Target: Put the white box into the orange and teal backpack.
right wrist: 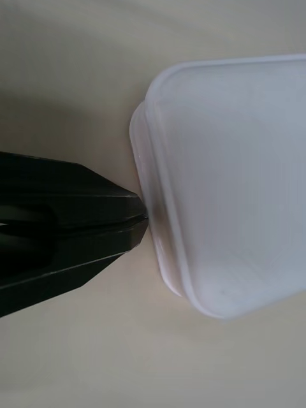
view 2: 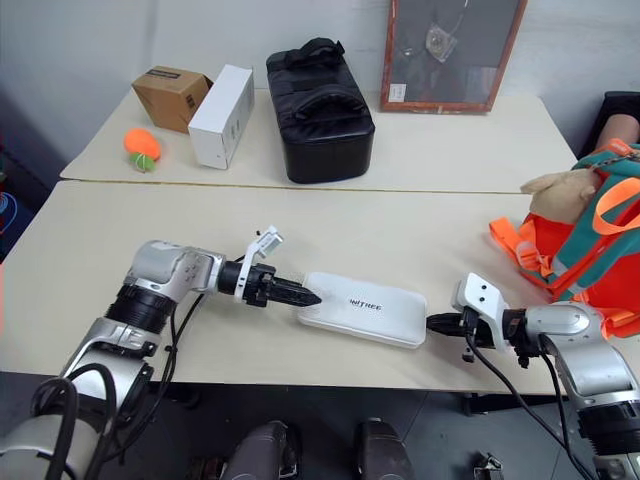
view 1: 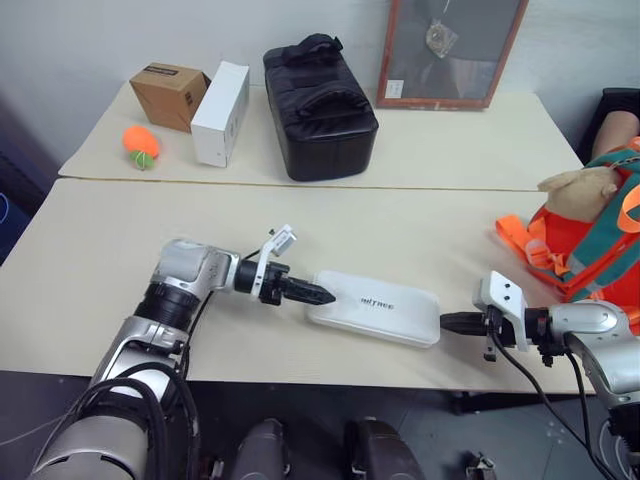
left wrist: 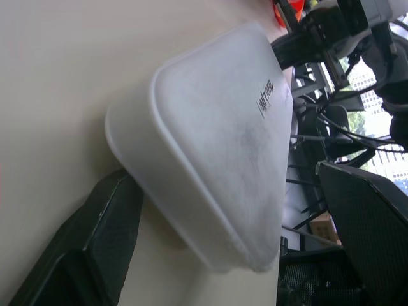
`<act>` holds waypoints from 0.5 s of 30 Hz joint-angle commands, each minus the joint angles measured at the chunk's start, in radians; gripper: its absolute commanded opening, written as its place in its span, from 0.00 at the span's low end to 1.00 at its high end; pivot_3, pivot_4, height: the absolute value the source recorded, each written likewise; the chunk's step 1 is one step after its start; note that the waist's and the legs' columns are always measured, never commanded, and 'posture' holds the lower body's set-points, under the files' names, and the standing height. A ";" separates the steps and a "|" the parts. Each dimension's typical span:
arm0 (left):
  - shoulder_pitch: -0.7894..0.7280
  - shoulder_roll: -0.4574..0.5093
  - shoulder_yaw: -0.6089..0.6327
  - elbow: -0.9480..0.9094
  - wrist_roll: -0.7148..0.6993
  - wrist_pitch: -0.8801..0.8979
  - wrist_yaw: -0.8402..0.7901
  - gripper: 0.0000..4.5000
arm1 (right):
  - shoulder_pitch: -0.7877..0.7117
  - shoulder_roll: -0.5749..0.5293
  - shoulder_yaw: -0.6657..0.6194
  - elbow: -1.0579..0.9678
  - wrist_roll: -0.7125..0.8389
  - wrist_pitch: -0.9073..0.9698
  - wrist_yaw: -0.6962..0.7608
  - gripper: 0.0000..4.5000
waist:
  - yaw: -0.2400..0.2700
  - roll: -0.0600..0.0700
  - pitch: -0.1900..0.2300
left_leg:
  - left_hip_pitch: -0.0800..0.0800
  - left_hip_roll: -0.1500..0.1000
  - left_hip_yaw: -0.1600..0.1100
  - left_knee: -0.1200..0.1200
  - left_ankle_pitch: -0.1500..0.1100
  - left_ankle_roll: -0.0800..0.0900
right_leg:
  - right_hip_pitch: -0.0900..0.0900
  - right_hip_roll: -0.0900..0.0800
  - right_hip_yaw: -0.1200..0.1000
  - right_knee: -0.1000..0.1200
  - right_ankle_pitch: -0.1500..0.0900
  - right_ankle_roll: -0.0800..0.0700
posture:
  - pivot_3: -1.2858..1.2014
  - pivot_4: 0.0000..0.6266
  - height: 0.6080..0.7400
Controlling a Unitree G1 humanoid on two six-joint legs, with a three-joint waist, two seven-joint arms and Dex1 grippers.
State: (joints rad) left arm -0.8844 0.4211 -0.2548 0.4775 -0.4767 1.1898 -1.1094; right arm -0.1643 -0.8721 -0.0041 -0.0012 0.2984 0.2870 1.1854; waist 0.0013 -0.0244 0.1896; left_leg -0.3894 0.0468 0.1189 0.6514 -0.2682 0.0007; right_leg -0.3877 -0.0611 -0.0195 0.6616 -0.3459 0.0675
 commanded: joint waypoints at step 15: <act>-0.057 -0.072 -0.072 0.099 0.066 -0.102 -0.123 0.58 | 0.043 0.009 -0.022 -0.084 0.027 0.023 -0.022 0.00 | -0.007 0.000 0.000 | -0.002 0.001 0.001 -0.002 0.000 -0.001 | -0.003 0.001 0.001 0.000 0.000 0.000 | 0.52 0.24 1.00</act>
State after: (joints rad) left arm -0.9348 0.3401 -0.3195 0.6076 -0.4168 1.0849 -1.2180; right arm -0.1294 -0.8709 -0.0076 -0.0578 0.3163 0.3101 1.1721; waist -0.0056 -0.0246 0.1897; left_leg -0.3917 0.0480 0.1199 0.6494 -0.2683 -0.0006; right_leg -0.3916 -0.0599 -0.0190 0.6611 -0.3457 0.0677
